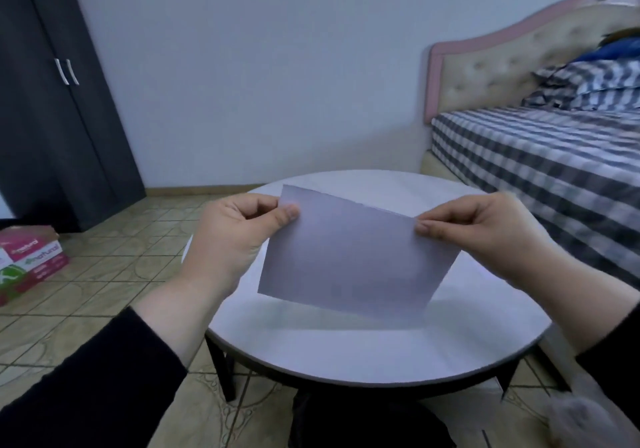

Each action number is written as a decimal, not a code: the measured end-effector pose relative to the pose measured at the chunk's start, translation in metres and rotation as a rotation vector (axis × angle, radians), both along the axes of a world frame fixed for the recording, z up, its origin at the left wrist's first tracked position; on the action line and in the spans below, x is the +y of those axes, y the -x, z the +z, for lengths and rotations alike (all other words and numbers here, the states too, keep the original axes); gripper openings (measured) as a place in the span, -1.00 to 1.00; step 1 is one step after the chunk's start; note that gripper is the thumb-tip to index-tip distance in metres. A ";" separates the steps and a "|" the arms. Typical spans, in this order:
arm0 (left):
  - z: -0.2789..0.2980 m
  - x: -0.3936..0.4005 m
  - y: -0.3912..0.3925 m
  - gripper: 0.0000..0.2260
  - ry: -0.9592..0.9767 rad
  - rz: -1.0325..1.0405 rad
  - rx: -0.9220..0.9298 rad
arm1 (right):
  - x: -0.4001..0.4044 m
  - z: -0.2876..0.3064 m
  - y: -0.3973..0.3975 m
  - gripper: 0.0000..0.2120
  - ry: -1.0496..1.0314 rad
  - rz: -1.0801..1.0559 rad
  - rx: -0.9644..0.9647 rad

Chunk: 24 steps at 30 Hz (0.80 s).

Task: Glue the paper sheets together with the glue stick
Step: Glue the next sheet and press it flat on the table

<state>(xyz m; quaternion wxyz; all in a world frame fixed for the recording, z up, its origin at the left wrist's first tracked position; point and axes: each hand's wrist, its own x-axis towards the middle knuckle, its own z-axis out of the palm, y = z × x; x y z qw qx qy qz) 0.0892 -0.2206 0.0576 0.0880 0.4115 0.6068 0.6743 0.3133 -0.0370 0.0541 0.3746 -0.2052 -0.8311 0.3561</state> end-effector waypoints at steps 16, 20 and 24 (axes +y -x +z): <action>-0.065 0.106 -0.044 -0.69 0.153 -0.031 0.350 | 0.067 -0.035 -0.053 -0.81 0.105 -0.213 -0.167; -0.066 0.125 -0.045 -0.65 0.189 -0.035 0.399 | 0.084 -0.038 -0.069 -0.83 0.152 -0.255 -0.180; -0.074 0.141 -0.057 -0.64 0.478 -0.119 0.566 | 0.102 -0.042 -0.098 -0.85 0.213 -0.349 -0.227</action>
